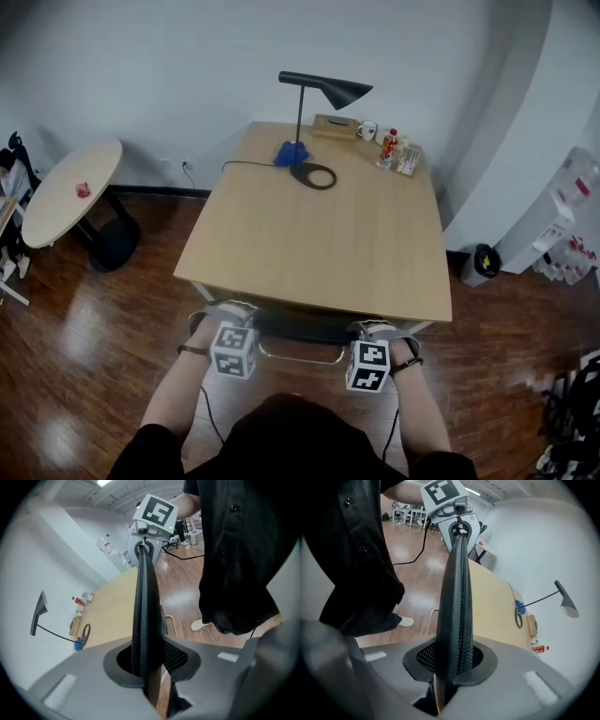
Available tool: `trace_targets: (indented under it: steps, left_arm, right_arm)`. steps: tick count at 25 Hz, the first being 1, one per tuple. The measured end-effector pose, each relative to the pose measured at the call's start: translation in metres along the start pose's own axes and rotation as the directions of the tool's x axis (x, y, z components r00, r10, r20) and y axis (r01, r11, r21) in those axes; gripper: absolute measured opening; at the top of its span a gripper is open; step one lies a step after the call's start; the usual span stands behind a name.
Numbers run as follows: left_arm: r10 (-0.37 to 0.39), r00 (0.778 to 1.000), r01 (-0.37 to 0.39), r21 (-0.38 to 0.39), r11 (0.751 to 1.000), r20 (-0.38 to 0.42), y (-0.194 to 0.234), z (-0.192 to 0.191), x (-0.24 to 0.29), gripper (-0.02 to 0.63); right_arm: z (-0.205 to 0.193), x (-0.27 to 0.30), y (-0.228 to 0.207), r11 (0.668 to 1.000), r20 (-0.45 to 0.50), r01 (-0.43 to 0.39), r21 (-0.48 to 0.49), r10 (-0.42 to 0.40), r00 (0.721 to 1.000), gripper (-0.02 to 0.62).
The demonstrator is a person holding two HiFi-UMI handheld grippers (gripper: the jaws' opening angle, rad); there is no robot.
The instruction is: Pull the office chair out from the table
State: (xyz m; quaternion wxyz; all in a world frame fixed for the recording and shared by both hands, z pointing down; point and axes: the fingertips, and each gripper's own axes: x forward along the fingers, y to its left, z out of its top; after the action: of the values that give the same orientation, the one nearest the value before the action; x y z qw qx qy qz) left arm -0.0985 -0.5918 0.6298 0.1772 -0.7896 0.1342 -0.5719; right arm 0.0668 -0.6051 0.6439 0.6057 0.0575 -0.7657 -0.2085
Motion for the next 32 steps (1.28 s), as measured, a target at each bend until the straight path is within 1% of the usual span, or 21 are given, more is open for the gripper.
trace_targets:
  steps: [2, 6, 10, 18, 25, 32]
  left_arm:
    - [-0.003, 1.000, 0.003, 0.003, 1.000, 0.002, -0.002, 0.002, 0.001, 0.089]
    - [-0.008, 1.000, 0.008, 0.004, 1.000, -0.010, -0.003, 0.002, 0.000, 0.089]
    - [-0.031, 0.999, 0.031, 0.006, 1.000, -0.012, -0.018, 0.003, -0.005, 0.089]
    - [-0.021, 1.000, 0.021, 0.018, 1.000, -0.006, -0.044, 0.007, -0.020, 0.089]
    - [-0.048, 0.999, 0.048, 0.013, 0.999, -0.003, -0.089, 0.013, -0.042, 0.087]
    - [-0.044, 0.999, 0.044, 0.018, 0.999, -0.003, -0.122, 0.016, -0.062, 0.087]
  right_arm:
    - [-0.001, -0.002, 0.004, 1.000, -0.015, -0.010, -0.017, 0.010, 1.000, 0.061]
    - [-0.002, -0.003, 0.010, 0.997, -0.066, -0.055, -0.051, 0.052, 0.996, 0.064]
    - [0.005, -0.011, 0.026, 0.996, -0.034, -0.089, 0.004, 0.089, 0.995, 0.061]
    - [0.014, -0.024, 0.054, 0.996, -0.030, -0.077, 0.037, 0.078, 0.997, 0.059]
    - [0.027, -0.040, 0.098, 0.995, -0.031, -0.093, 0.045, 0.095, 0.995, 0.061]
    - [0.039, -0.055, 0.134, 0.994, -0.061, -0.106, 0.036, 0.108, 0.992, 0.067]
